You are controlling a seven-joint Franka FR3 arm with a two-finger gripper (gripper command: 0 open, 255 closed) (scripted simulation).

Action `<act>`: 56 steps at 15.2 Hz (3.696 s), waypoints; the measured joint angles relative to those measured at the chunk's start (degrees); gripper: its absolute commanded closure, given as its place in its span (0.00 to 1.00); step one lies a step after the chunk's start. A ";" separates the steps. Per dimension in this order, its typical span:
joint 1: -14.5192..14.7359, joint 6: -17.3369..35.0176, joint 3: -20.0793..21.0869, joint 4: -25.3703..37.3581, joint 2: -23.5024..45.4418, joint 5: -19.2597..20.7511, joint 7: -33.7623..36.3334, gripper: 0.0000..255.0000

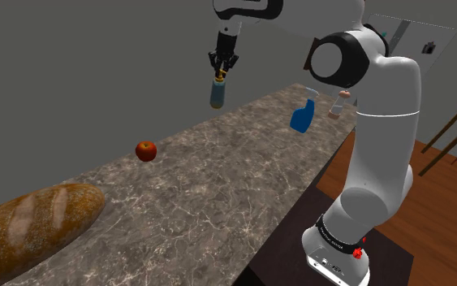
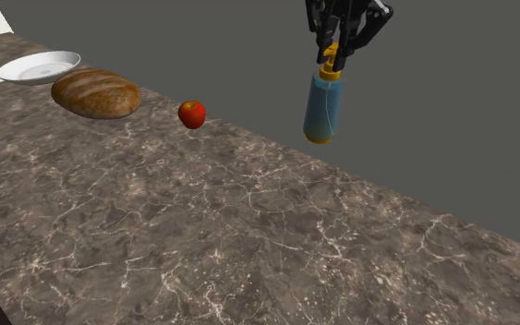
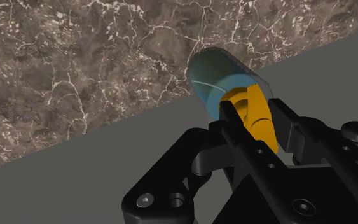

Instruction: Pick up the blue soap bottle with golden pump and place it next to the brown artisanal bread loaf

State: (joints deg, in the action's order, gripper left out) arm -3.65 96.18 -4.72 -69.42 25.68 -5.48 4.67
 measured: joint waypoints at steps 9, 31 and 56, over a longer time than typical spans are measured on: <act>2.54 -3.04 0.75 -1.23 -4.45 0.69 3.38 1.00; 18.89 -2.89 10.96 -15.59 -20.03 3.68 29.70 1.00; 29.84 0.50 19.09 -16.02 -17.46 6.12 48.83 1.00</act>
State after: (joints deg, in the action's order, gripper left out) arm 26.18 96.68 14.37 -85.44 8.22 0.64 53.50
